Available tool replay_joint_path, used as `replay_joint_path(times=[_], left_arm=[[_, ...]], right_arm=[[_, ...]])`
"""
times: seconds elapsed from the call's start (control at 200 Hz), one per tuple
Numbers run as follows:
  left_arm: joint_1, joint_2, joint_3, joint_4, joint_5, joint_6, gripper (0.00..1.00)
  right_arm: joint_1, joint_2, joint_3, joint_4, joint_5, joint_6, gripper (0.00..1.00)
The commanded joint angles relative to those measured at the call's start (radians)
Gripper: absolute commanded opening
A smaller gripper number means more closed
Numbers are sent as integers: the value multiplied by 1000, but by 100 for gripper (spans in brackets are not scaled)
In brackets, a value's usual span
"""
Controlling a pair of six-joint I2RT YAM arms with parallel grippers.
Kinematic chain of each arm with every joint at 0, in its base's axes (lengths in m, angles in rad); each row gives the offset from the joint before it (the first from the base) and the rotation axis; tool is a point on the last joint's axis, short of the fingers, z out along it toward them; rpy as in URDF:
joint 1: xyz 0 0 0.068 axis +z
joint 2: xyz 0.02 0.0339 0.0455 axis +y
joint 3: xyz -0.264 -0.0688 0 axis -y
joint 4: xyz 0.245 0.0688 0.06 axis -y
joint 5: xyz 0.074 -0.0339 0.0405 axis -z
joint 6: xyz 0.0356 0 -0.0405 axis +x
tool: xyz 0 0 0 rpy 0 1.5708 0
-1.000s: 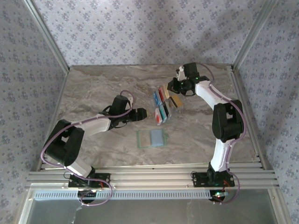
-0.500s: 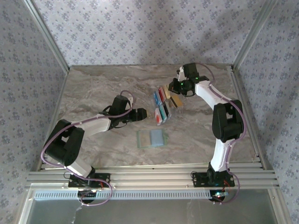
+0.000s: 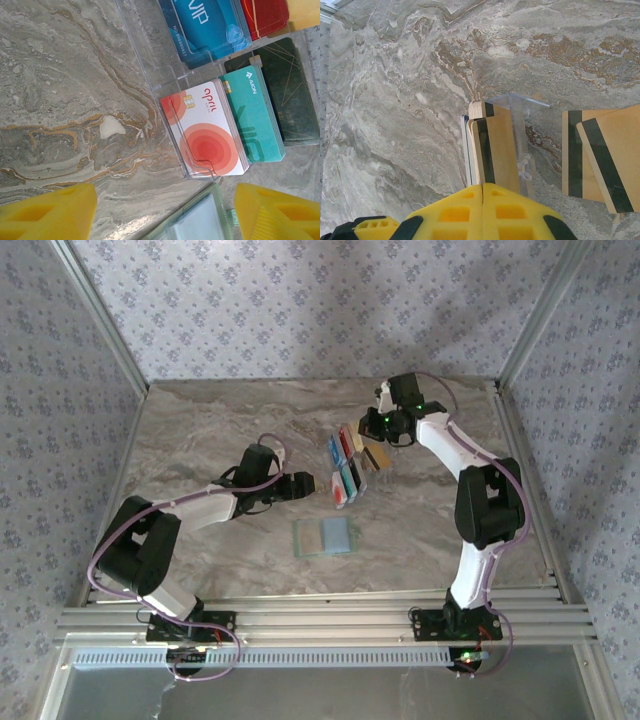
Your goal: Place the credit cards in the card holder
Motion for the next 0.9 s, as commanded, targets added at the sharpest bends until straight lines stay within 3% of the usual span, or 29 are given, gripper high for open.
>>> replay_joint_path(times=[0.0,0.455,0.725,0.894], left_arm=[[3,8,18,20,23,-9,73],[4,13,20,22,23,-9,73],[4,57,86,20,52,-15,73],[8,122,186,6,54,-25,63]], right_arm=[[13,14,57,-61,6,-10,0],[26,81,100,-114,28,-30,0],[25,87,104,-119,-29,-48,0],[24,87,94,-124,-21,-51,0]])
